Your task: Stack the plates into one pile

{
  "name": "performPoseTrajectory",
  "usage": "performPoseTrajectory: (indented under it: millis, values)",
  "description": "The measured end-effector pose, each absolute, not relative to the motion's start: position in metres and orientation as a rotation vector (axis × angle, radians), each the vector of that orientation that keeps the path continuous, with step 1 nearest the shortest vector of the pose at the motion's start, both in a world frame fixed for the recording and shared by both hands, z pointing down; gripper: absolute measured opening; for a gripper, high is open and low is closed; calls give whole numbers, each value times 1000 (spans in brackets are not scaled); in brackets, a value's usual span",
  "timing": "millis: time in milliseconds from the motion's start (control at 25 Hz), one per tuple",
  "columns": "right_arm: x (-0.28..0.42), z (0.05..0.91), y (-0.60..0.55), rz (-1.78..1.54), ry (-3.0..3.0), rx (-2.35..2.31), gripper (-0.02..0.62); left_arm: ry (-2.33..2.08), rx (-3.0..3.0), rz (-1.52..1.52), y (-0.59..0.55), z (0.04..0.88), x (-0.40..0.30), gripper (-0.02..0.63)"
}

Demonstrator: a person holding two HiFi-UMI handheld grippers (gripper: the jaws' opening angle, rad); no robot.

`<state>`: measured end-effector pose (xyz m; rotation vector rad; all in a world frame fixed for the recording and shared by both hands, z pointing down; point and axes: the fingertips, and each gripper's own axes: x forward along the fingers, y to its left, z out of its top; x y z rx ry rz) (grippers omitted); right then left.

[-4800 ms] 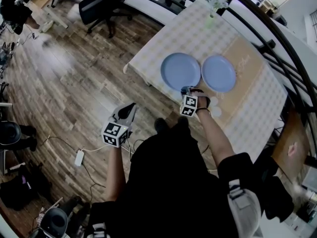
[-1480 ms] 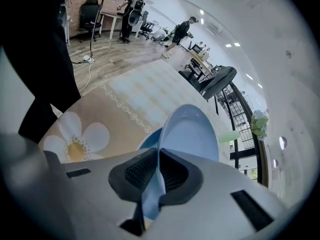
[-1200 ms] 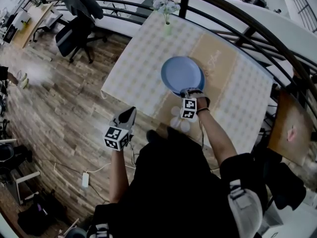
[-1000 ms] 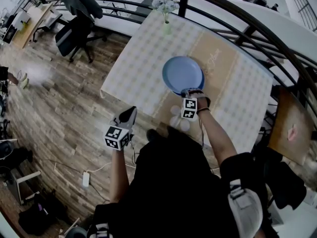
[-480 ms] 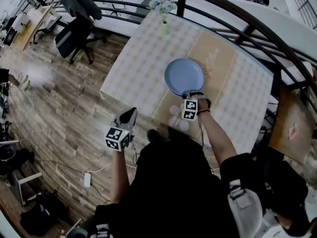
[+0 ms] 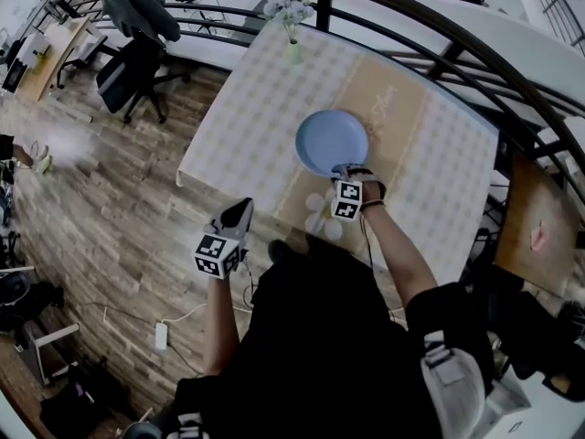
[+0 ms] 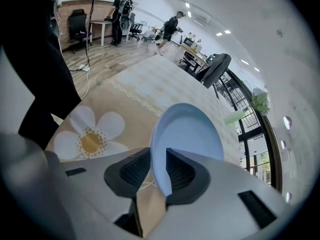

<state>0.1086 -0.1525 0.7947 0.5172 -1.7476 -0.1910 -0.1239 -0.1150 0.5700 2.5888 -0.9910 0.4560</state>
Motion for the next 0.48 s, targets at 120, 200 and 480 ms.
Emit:
performPoseTrajectory:
  millis: [120, 200, 480]
  values:
    - [114, 790, -148, -178, -1762, 540, 98, -983, 2591, 452, -113, 570, -118, 0]
    - [117, 789, -146, -170, -1773, 558, 97, -976, 2594, 450, -112, 571, -114, 0]
    - [138, 782, -139, -127, -1785, 604, 77, -943, 2610, 450, -107, 571, -95, 0]
